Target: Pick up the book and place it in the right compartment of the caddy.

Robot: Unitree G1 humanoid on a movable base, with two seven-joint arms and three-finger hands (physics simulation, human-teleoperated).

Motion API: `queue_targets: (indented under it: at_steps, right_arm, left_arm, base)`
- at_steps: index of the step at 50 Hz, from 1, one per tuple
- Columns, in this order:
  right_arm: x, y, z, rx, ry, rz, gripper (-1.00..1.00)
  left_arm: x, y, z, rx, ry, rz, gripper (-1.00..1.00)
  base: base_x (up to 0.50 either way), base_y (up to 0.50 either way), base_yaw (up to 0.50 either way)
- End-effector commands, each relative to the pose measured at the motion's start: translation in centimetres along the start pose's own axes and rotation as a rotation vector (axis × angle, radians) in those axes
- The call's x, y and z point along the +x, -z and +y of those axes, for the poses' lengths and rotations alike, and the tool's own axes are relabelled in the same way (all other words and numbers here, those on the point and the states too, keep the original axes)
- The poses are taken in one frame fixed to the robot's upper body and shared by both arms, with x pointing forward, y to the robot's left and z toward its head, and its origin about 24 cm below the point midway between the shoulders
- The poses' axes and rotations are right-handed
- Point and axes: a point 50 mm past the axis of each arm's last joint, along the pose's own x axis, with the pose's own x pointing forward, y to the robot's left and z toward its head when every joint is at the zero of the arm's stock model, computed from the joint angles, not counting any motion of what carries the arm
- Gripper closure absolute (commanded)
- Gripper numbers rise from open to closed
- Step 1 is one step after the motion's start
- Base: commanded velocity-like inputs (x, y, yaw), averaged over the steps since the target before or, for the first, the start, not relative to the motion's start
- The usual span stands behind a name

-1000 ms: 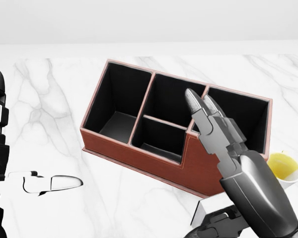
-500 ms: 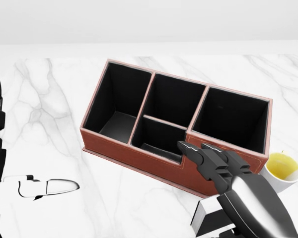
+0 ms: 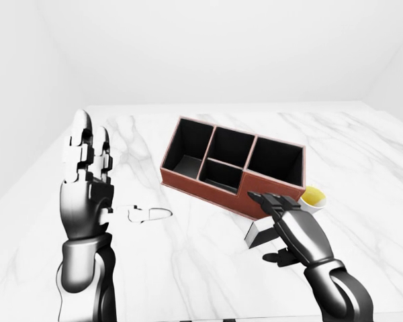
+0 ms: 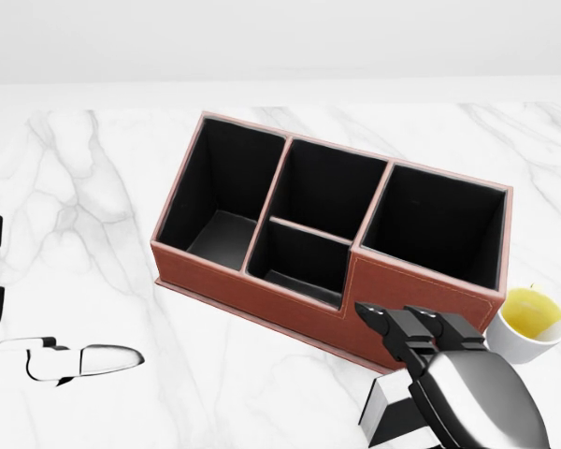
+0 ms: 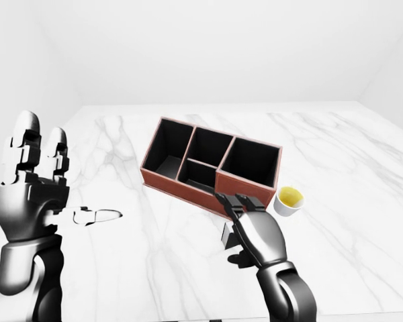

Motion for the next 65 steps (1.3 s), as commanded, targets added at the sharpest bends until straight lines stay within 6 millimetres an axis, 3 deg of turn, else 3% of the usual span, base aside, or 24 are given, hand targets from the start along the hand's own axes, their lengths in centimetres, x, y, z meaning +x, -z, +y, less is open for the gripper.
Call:
queue_targets:
  at_steps: [1,29,46,65]
  right_arm:
    - [-0.4,0.0,0.4,-0.041,-0.009,0.017,-0.56]
    - [-0.8,-0.1,0.7,-0.211,0.039,0.062,-0.49]
    - [0.1,-2.0,2.7,-0.388,0.025,-0.061,-0.5]
    - [0.8,0.4,4.7,-0.504,-0.012,-0.042,-0.49]
  left_arm:
    - [-0.2,-0.3,0.0,0.0,0.0,-0.011,-1.0]
    - [-0.6,0.0,0.2,-0.001,-0.003,0.014,-1.0]
    - [-0.9,0.7,0.5,-0.006,-0.01,0.049,-1.0]
    - [-1.0,0.9,0.6,-0.008,-0.012,0.061,-1.0]
  base:
    - [0.0,0.0,0.0]
    - [0.0,0.0,0.0]
    - [0.0,0.0,0.0]
    - [0.0,0.0,0.0]
